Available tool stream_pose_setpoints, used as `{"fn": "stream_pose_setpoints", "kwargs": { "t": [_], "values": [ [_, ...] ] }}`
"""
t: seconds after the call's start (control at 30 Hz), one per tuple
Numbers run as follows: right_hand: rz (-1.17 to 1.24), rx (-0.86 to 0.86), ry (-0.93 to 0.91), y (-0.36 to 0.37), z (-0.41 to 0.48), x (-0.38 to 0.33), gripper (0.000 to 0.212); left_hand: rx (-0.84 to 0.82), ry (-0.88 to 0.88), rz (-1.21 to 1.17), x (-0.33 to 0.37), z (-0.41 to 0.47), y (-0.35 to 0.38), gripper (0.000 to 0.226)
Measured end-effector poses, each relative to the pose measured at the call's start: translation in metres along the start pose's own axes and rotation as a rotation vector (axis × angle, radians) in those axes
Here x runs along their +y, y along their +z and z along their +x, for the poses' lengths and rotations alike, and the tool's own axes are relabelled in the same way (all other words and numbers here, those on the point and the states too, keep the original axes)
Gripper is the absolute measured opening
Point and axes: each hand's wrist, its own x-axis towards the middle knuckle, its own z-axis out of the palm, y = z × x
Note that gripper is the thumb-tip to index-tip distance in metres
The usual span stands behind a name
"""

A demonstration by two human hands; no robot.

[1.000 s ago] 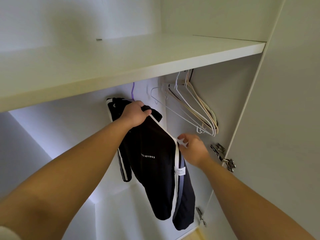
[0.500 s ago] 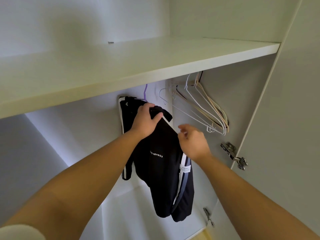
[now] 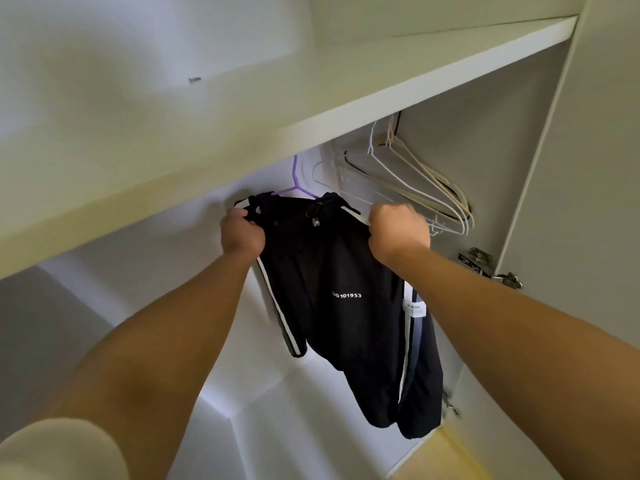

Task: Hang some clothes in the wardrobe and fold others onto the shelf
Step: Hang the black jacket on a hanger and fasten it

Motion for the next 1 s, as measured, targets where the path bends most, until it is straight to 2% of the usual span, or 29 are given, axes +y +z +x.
{"fn": "stream_pose_setpoints", "kwargs": {
  "t": [0.1, 0.27, 0.4, 0.53, 0.63, 0.77, 0.9, 1.0],
  "values": [
    [-0.019, -0.031, 0.045, 0.0, 0.007, -0.004, 0.039, -0.029, -0.018, 0.088, -0.016, 0.02, -0.006, 0.046],
    [0.019, -0.078, 0.072, 0.006, 0.019, -0.007, 0.044, -0.027, 0.024, 0.182, -0.035, 0.047, -0.009, 0.045],
    [0.084, -0.084, 0.065, 0.014, 0.029, -0.005, 0.034, -0.095, 0.09, 0.122, -0.036, 0.061, -0.007, 0.05],
    [0.125, -0.057, -0.024, 0.026, 0.04, -0.005, 0.024, -0.08, 0.016, 0.138, -0.04, 0.065, -0.007, 0.054],
    [0.136, -0.038, -0.003, 0.031, 0.047, -0.006, 0.021, -0.017, 0.045, 0.142, -0.054, 0.063, -0.013, 0.046],
    [0.089, -0.041, 0.019, 0.03, 0.051, -0.005, 0.03, -0.011, 0.067, 0.174, -0.074, 0.06, -0.027, 0.019],
    [0.076, -0.047, 0.001, 0.028, 0.057, 0.0, 0.034, -0.064, 0.214, 0.194, -0.079, 0.063, -0.045, 0.009],
    [0.08, -0.056, -0.01, 0.029, 0.059, 0.002, 0.035, -0.063, 0.274, 0.194, -0.071, 0.06, -0.053, 0.013]
  ]
}}
